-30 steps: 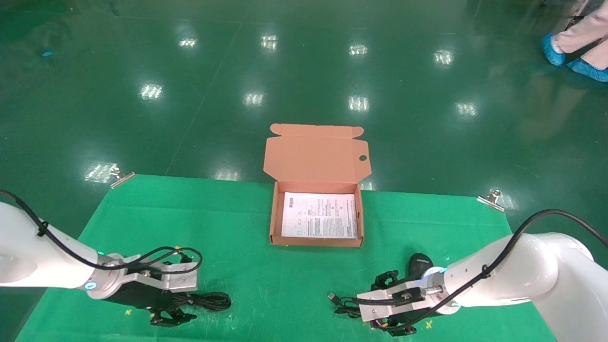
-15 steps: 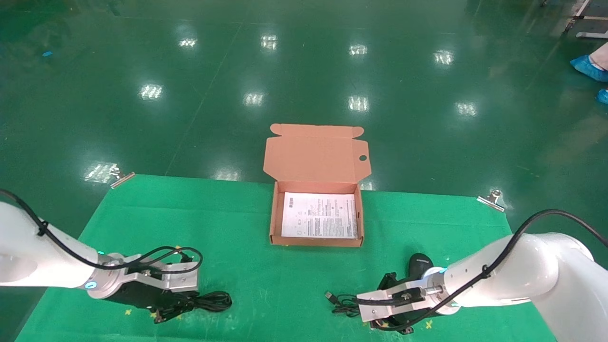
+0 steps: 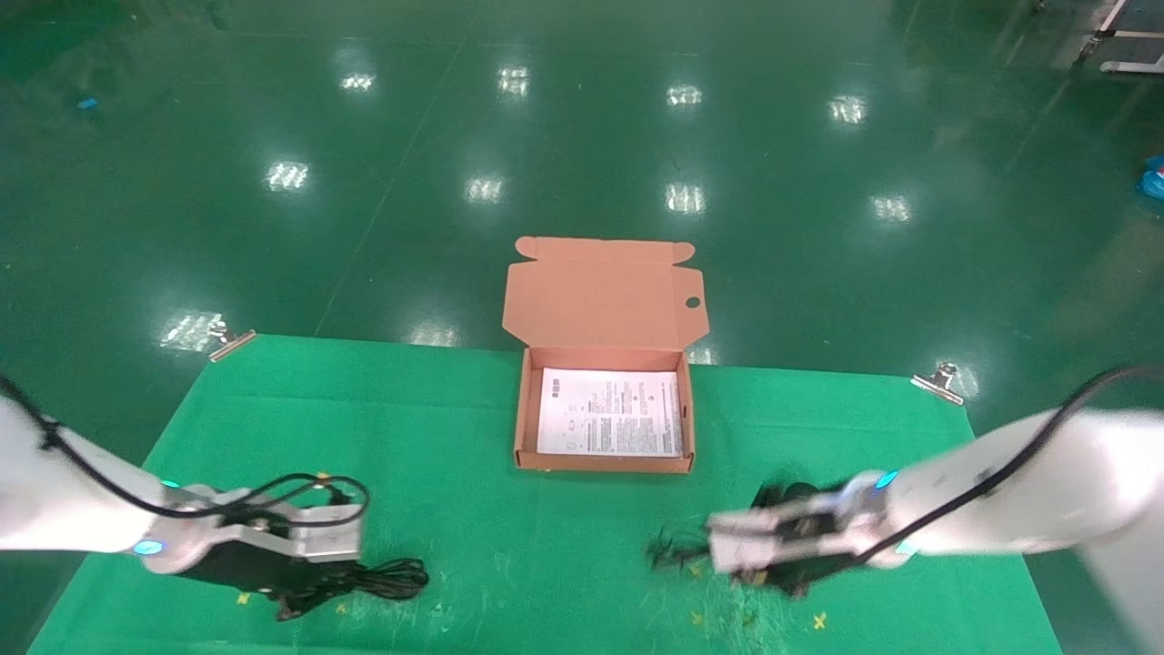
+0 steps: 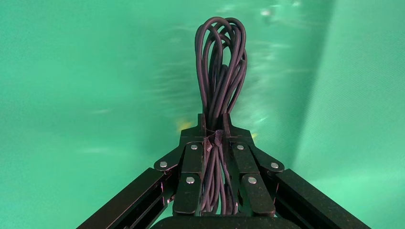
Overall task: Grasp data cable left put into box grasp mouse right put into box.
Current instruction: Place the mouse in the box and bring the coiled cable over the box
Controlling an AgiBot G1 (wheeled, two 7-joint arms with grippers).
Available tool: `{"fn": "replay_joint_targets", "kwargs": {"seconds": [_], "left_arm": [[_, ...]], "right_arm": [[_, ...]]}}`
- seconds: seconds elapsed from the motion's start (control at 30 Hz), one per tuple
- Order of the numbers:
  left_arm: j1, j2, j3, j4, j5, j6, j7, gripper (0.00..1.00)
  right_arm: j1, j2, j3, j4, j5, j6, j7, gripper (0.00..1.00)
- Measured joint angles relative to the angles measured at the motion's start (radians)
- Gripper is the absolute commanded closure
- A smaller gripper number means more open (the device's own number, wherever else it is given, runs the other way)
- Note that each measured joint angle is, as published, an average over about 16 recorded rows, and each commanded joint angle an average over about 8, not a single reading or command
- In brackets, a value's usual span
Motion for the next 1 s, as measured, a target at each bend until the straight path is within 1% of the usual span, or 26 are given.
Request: {"fn": "replay_joint_targets", "kwargs": {"seconds": [0.17, 0.3, 0.4, 0.47, 0.57, 0.7, 1.0], "left_arm": [[-0.039, -0.041, -0.007, -0.059, -0.004, 0.019, 0.016, 1.0], [-0.08, -0.077, -0.015, -0.133, -0.007, 0.028, 0.017, 1.0], [-0.112, -0.097, -0.023, -0.2, -0.008, 0.023, 0.005, 1.0], [-0.13, -0.105, -0.028, -0.246, -0.007, 0.014, -0.009, 1.0], [-0.153, -0.11, -0.035, -0.316, -0.003, -0.01, -0.035, 1.0], [-0.177, -0.105, -0.045, -0.399, 0.007, -0.055, -0.074, 1.0], [-0.22, -0.068, -0.06, -0.5, 0.044, -0.173, -0.142, 1.0]], "right_arm": [[0.056, 0.073, 0.044, 0.088, 0.009, -0.009, 0.048, 1.0], [0.113, 0.121, 0.083, 0.161, 0.013, -0.004, 0.088, 1.0], [0.158, 0.136, 0.11, 0.203, 0.015, 0.012, 0.111, 1.0], [0.187, 0.132, 0.124, 0.217, 0.016, 0.029, 0.121, 1.0], [0.228, 0.107, 0.14, 0.219, 0.018, 0.062, 0.126, 1.0], [0.281, 0.044, 0.154, 0.18, 0.027, 0.115, 0.113, 1.0], [0.395, -0.125, 0.162, 0.004, 0.054, 0.219, 0.037, 1.0]]}}
